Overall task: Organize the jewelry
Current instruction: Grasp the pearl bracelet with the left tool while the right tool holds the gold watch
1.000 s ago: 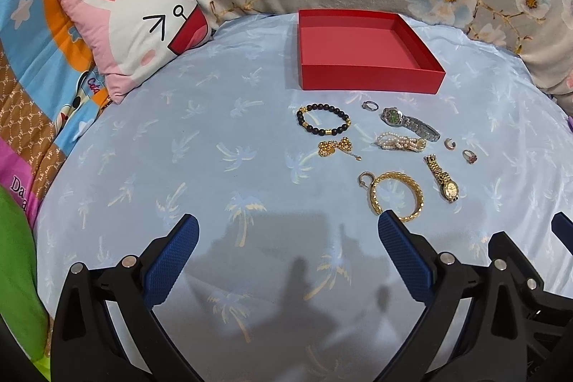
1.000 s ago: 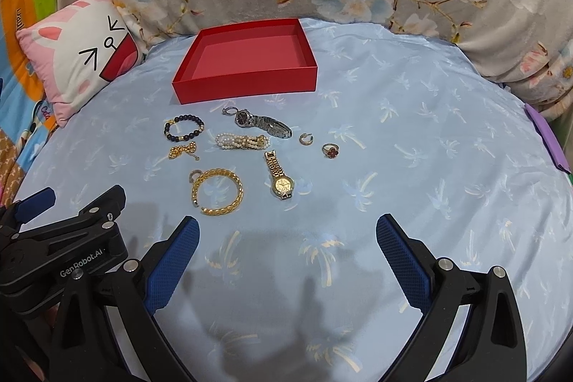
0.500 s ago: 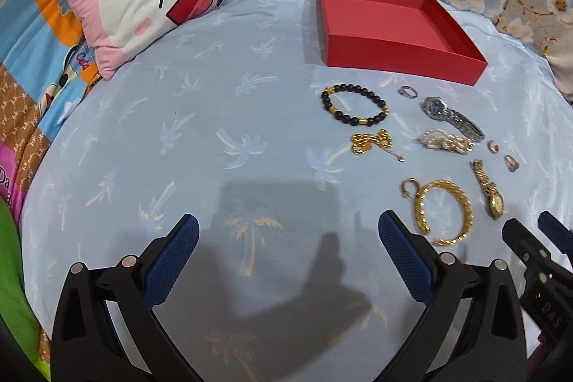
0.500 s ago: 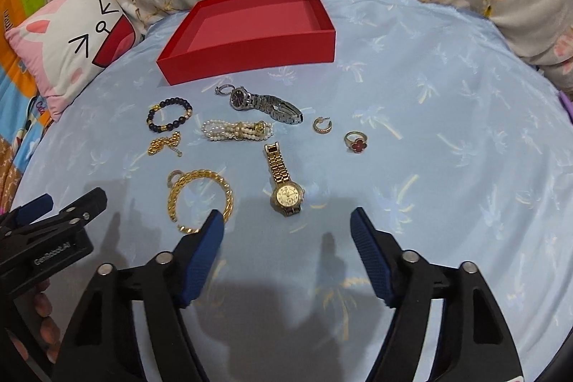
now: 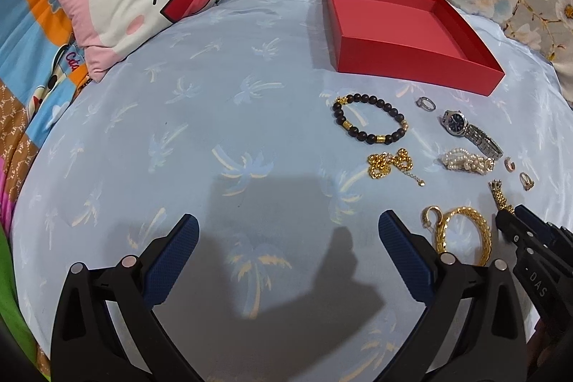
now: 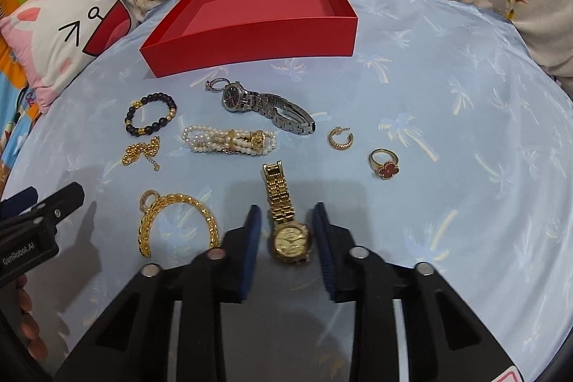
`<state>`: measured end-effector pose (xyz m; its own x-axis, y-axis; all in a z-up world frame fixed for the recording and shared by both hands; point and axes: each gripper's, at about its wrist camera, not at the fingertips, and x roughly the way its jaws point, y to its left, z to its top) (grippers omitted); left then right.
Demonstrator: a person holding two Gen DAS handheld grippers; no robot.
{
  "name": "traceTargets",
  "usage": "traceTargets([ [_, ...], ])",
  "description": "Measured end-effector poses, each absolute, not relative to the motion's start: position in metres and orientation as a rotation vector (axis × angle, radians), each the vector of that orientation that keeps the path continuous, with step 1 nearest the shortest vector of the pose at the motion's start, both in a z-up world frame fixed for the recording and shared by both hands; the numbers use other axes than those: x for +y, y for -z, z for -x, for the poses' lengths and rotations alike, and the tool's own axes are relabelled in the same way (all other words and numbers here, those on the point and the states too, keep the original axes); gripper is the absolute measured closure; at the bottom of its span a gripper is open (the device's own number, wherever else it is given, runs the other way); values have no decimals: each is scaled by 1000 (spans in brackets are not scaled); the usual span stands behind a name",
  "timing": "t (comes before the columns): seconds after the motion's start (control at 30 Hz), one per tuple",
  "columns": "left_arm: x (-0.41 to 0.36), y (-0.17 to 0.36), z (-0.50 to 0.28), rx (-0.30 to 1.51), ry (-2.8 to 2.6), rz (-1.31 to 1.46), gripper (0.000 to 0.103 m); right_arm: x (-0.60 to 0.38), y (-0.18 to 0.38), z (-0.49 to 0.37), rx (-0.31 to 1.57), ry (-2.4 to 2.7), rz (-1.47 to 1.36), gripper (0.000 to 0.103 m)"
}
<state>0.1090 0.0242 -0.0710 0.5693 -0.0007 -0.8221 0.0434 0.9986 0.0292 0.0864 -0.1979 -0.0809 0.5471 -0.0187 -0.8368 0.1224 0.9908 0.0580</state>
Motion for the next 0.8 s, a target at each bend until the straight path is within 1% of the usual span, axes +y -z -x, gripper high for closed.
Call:
traceTargets([
  [0.27, 1, 66, -121, 939, 105, -65, 5, -210, 75, -82, 985, 63, -188, 81],
  [0.43, -28, 66, -134, 934, 208, -71, 5, -217, 67, -75, 988, 71, -196, 81],
  [0.53, -46, 68, -144, 926, 269, -84, 7, -222, 64, -70, 998, 85, -203, 81],
  [0.73, -79, 73, -161, 921, 381, -117, 15, -226, 58, -64, 1014, 104, -216, 81],
  [0.77, -83, 75, -162, 925, 395, -120, 19, -227, 57, -64, 1015, 105, -216, 81],
  [0.8, -89, 77, -164, 932, 425, -126, 22, -227, 57, -64, 1016, 106, -216, 81],
])
